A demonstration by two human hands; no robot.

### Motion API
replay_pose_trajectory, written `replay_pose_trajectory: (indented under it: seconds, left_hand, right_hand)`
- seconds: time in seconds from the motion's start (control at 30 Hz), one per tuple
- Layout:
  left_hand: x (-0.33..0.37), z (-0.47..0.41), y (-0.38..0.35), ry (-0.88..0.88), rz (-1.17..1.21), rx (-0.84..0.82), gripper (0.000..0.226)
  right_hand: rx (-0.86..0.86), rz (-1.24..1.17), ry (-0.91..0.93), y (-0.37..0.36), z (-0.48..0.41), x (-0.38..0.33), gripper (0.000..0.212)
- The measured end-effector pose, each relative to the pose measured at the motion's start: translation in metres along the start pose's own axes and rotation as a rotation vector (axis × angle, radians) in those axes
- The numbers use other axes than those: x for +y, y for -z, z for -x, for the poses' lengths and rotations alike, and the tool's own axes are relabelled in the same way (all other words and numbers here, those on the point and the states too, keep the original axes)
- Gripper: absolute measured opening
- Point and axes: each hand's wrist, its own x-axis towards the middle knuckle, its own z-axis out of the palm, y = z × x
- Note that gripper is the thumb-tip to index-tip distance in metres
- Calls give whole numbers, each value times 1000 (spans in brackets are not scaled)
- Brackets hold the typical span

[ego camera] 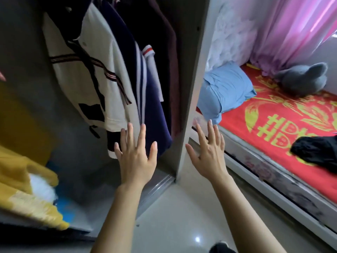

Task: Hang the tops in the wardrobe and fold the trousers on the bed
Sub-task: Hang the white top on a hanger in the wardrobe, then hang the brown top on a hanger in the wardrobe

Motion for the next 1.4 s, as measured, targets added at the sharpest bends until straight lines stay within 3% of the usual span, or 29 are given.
replay_pose_trajectory:
  seconds: [0.13,0.3,0.53,0.73,1.13,1.4]
  left_hand:
    - [57,19,-28,-45,18,-59,68]
    - [198,39,-89,-200,58,-127,69]
    - [397,98,-198,-557,45,-371,71]
    - [510,115,-263,-740,56,-519,67]
    - [695,46,-450,-905,102,-729,70]
    - [847,-28,-544,-1005,110,-766,68]
  right_hand:
    - [12,44,-64,29,22,62,71]
    - [70,72,-183,85,63,189,72]
    - [92,137,-522,157,157,393,75]
    - [122,129,-769,198,206,508,78]
    - [-68,165,-987,192,154,699,79]
    - [6,182,-1102,226,80,828,76]
